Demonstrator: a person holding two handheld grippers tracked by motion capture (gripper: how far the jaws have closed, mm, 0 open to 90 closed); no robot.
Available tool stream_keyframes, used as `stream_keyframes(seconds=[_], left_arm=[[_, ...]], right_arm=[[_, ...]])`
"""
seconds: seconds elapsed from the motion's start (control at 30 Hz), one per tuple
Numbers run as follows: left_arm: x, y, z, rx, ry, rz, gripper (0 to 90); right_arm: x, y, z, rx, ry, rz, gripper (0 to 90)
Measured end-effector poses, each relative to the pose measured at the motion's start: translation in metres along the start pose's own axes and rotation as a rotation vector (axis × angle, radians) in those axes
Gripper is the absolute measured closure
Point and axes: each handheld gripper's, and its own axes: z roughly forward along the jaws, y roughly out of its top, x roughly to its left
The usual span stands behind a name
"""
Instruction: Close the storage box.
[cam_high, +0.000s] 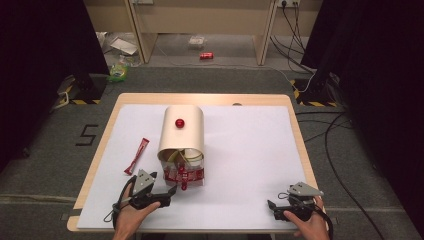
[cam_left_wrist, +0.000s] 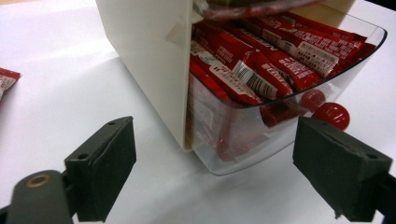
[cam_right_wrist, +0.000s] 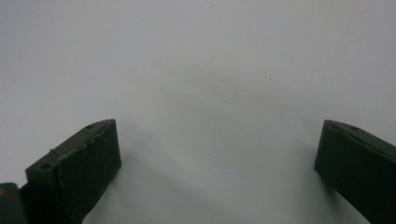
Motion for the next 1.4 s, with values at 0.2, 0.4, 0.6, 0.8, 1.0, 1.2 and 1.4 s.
stream_keyframes(seconds=[0.2,0.4,0.6,0.8,1.0,1.2,1.4], left_arm=[[0.000,0.002,0.004,-0.004,0.005,0.000,13.6],[0.001,0.004,0.006,-0.002,0.011,-0.002,13.6],[0.003,0.006,0.009,-0.001,0.015,-0.005,13.5],[0.005,0.007,0.011,-0.003,0.019,-0.010,13.5],[0.006,0.008,0.014,-0.006,0.026,-0.015,13.5],[0.007,0.008,0.015,-0.004,0.029,-0.021,11.0],[0.007,0.008,0.015,-0.003,0.034,-0.017,10.1]], right_arm=[[0.000,0.000,0.000,0.000,0.000,0.000,0.6],[0.000,0.000,0.000,0.000,0.000,0.000,0.6],[0.000,0.000,0.000,0.001,0.000,0.000,0.6],[0.000,0.000,0.000,0.000,0.000,0.000,0.6],[0.000,0.000,0.000,0.000,0.000,0.000,0.6],[0.000,0.000,0.000,0.000,0.000,0.000,0.6],[0.000,0.000,0.000,0.001,0.000,0.001,0.6]])
